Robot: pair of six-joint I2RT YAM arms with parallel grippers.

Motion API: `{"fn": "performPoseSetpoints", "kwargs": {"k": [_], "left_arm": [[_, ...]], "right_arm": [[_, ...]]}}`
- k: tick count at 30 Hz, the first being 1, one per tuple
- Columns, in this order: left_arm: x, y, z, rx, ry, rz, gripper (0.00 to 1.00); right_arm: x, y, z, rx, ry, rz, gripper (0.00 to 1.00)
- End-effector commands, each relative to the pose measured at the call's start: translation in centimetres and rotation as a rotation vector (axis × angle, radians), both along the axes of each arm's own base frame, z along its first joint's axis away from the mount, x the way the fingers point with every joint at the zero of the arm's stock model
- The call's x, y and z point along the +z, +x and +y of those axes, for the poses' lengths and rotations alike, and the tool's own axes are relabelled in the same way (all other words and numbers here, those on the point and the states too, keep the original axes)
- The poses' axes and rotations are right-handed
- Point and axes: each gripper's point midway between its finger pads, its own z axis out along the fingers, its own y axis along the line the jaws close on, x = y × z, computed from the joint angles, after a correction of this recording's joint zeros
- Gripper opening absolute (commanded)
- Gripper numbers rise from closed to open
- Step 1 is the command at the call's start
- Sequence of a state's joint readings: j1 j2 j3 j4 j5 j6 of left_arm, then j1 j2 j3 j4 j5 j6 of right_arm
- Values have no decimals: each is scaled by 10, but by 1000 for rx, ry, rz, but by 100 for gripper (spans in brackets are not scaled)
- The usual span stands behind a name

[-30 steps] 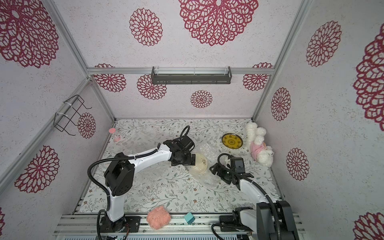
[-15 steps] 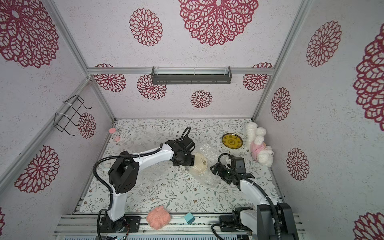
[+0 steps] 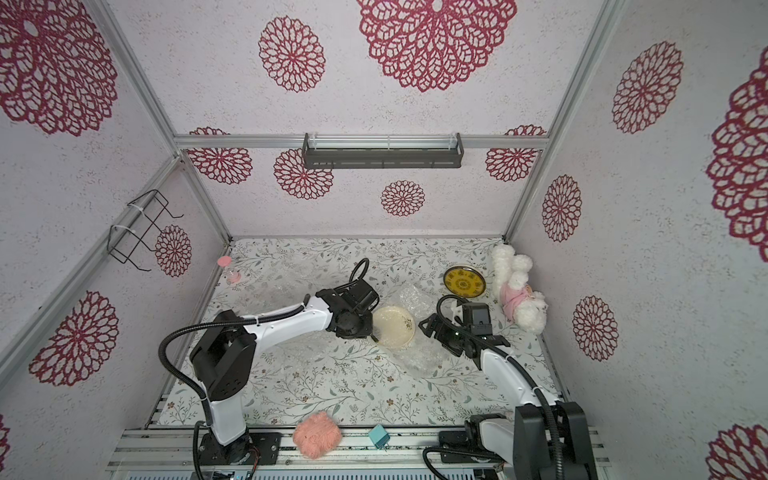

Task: Unpack dinner plates from bubble wrap
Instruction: Unwrap the bubble wrap at the center of the board.

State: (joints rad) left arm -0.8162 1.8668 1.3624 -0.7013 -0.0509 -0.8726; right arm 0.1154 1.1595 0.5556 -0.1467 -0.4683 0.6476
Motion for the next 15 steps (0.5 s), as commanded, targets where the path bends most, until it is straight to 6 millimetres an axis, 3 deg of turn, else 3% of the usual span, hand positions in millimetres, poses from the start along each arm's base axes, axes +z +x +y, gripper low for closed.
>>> {"fn": "performPoseSetpoints", "kwargs": {"k": [1,15], "left_arm": [[13,4,-3,56,-56,-67,18],[-21,-37,-16,40,-47,-9,16]], "right_arm": [[9,7,3,11,20,-16,93],[6,14,6,0,45,-9,93]]}}
